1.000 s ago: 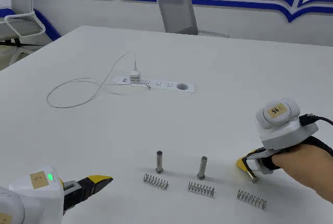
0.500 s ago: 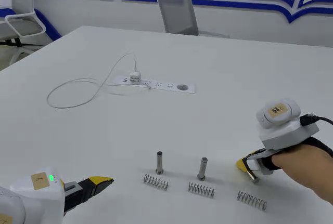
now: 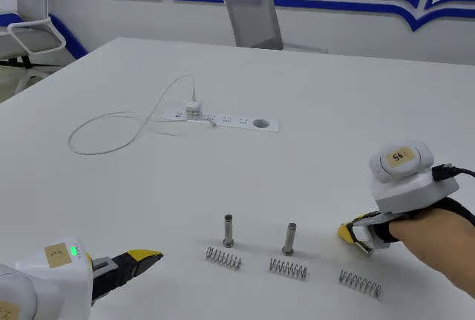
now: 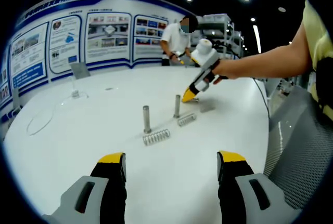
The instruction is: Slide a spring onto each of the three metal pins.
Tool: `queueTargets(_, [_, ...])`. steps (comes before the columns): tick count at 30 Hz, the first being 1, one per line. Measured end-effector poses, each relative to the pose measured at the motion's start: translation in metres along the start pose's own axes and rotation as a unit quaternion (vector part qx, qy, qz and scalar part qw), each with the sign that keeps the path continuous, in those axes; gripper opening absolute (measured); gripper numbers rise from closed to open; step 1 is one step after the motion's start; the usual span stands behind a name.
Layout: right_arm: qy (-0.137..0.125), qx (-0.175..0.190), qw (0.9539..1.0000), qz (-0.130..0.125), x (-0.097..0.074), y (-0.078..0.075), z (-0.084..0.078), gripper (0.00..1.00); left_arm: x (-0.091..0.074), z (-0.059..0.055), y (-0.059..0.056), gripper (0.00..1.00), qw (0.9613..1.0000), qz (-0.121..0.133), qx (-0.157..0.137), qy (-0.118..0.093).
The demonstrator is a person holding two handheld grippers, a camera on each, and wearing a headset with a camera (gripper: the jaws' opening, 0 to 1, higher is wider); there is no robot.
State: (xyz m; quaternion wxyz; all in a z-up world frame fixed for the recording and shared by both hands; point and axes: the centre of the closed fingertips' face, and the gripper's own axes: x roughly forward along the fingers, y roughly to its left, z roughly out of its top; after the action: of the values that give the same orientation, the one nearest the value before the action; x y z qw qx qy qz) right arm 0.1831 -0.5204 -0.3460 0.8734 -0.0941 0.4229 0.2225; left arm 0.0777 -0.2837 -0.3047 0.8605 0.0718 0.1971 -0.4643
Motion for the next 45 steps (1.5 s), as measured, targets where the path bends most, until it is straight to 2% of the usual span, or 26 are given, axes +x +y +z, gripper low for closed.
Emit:
queueTargets(9, [-0.018, 0.004, 0.9998, -0.002, -0.015, 0.002, 0.002, 0.09, 0.000, 0.006, -0.002, 0.72, 1.0000, -0.001, 0.005, -0.005])
queueTargets(22, [-0.037, -0.009, 0.9992, -0.013, -0.035, 0.007, 0.002, 0.09, -0.001, 0.011, -0.005, 0.72, 0.9999, -0.004, 0.013, -0.009])
queueTargets(29, [-0.046, -0.012, 0.9988, -0.016, -0.042, 0.010, 0.001, 0.09, -0.002, 0.014, -0.007, 0.72, 0.9998, -0.006, 0.018, -0.011])
queueTargets(45, [-0.065, -0.016, 0.9976, -0.020, -0.054, 0.014, -0.005, 0.09, -0.006, 0.014, -0.011, 0.72, 0.9997, -0.006, 0.022, -0.011])
